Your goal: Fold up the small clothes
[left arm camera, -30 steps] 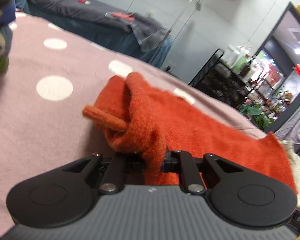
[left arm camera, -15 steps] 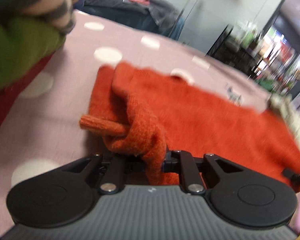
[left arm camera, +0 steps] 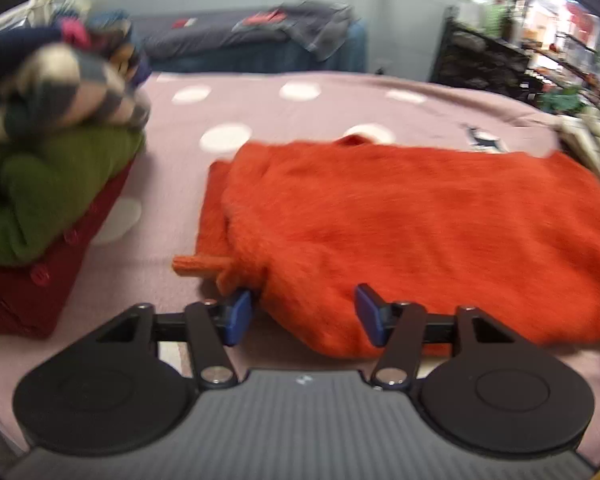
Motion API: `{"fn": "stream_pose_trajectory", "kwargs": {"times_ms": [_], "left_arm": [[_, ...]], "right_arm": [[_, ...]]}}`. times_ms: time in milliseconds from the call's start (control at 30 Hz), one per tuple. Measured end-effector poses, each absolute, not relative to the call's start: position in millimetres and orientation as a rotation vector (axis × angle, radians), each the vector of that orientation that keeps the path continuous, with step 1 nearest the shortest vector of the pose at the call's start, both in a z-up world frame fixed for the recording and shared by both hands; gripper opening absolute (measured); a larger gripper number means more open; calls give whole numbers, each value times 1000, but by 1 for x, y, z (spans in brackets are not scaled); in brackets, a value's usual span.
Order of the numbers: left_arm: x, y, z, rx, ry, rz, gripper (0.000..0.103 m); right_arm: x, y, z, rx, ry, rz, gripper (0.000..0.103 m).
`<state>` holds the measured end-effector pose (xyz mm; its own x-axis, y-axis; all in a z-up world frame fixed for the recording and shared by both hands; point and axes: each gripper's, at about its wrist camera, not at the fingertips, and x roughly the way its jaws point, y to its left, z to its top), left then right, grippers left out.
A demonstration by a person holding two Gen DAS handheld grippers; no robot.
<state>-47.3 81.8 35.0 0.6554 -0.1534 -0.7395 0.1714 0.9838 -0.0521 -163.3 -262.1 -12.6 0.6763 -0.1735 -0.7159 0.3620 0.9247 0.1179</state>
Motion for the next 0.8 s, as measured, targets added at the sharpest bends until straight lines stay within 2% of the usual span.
{"fn": "stream_pose_trajectory", "kwargs": {"times_ms": [33,67,100,233,367,500,800], "left_arm": [[-55,78,39,30,828,-211,78],[-62,71,40,33,821,-241,93],[-68,63,39,38,810,-279,98],[-84,24,16,104,780,-394,100],[-81,12,-10,28,900,-378,100],[-76,19,-22,23,899,-304,103],[-63,18,-63,-61,612,-266,103]], "right_arm": [[-168,-260,-6,208,752,-338,99],[-173,-259,1,155,728,-365,100],[-176,-255,8,102,700,-388,103],[-180,-238,25,8,588,-318,103],[-165,-213,11,-5,663,-195,103],[-158,-197,-1,-20,699,-147,103],[-153,-200,-7,67,721,-147,103]]}}
